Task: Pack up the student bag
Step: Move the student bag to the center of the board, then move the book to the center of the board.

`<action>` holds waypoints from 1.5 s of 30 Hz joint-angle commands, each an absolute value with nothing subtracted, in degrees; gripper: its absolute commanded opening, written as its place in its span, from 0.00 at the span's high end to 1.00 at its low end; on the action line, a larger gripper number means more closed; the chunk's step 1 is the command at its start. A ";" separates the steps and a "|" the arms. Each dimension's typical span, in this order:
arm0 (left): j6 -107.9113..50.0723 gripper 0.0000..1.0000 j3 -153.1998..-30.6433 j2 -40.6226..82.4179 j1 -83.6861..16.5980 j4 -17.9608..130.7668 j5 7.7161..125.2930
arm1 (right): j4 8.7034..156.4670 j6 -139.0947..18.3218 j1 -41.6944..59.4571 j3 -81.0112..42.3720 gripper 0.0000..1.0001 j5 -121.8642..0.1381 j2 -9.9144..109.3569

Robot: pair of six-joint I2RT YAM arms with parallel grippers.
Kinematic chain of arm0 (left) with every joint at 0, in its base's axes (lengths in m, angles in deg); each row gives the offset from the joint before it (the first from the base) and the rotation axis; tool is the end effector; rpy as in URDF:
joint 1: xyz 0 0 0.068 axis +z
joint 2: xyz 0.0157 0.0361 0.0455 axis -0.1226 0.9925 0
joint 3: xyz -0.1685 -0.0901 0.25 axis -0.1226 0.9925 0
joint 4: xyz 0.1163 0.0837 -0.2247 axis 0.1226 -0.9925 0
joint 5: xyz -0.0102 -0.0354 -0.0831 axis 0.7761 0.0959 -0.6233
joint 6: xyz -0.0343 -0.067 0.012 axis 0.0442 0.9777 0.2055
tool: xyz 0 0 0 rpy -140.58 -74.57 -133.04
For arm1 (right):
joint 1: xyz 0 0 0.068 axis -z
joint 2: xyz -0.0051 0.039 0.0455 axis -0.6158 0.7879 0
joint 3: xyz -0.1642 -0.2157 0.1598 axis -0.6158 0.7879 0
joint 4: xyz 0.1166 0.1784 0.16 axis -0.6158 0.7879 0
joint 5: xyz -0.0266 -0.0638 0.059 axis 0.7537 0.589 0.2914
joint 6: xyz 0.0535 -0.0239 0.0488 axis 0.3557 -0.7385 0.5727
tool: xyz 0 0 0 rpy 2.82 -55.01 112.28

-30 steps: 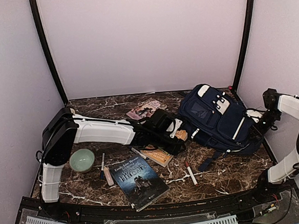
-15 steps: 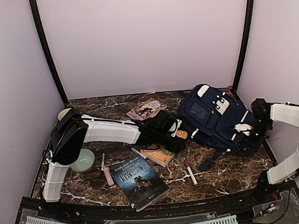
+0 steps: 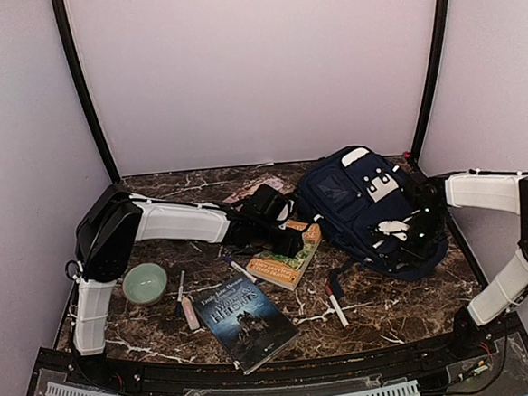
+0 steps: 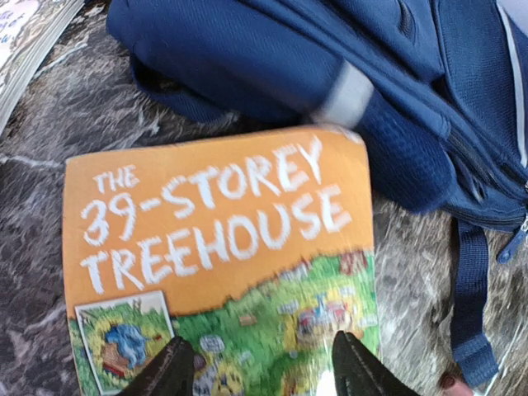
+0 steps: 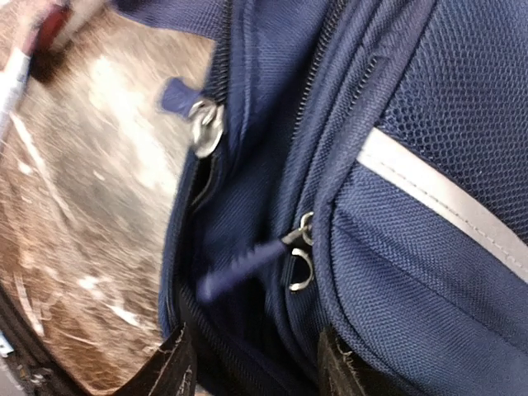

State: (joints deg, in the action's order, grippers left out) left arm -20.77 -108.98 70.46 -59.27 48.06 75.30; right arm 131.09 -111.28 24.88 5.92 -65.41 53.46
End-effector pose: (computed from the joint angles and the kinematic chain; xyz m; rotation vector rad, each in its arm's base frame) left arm 0.3296 -0.4243 0.1749 0.6631 2.2930 -0.6158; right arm 0.2386 0.0696 0.1909 -1.4353 2.5947 0.2603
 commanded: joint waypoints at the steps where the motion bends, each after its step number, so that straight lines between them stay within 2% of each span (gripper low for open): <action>1: -22.50 0.29 -107.33 62.65 -58.98 38.61 80.20 | 135.33 -108.99 23.59 -1.96 0.50 -70.94 51.88; 2: -22.75 0.23 -106.80 61.06 -58.80 37.48 81.38 | 135.98 -108.89 23.59 -3.22 0.49 -71.95 50.38; 4: -23.59 0.20 -104.78 58.02 -58.07 36.70 81.87 | 137.00 -108.48 23.68 -5.30 0.46 -74.73 47.37; 8: -23.16 0.20 -100.47 53.13 -55.97 36.70 80.29 | 139.52 -107.49 23.71 -9.23 0.43 -81.14 44.42; 12: -22.42 0.22 -99.17 51.80 -53.03 36.82 75.60 | 135.26 -101.97 23.58 -11.81 0.44 -86.04 46.28; 14: -21.44 0.21 -99.22 52.12 -50.72 37.31 72.60 | 127.48 -93.35 23.47 -9.46 0.47 -86.59 47.40; 16: -20.14 0.02 -99.27 52.51 -49.02 38.34 70.26 | 112.59 -81.67 23.43 -1.72 0.45 -85.64 46.33; 18: -18.78 0.01 -99.07 53.19 -47.82 40.00 68.40 | 102.45 -78.27 22.56 4.06 0.46 -89.73 45.72; 23: -13.87 0.05 -98.90 55.87 -45.79 44.16 61.88 | 98.96 -75.74 15.93 1.60 0.53 -92.46 52.33; 30: -9.22 0.16 -99.09 60.89 -44.60 46.99 56.30 | 93.81 -65.05 8.16 -3.14 0.58 -83.99 62.76; 40: -8.20 0.19 -97.78 63.00 -44.44 46.09 56.83 | 91.35 -57.67 6.29 -2.11 0.57 -84.39 70.19; 45: -5.85 0.23 -94.73 63.00 -44.55 48.80 54.49 | 92.07 -55.86 6.28 -3.75 0.53 -81.95 72.17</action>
State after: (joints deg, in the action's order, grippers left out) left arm -8.14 -97.25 63.66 -44.76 47.29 56.90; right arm 93.87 -58.73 6.76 -2.49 -84.03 70.42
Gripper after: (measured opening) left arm 0.780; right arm 0.462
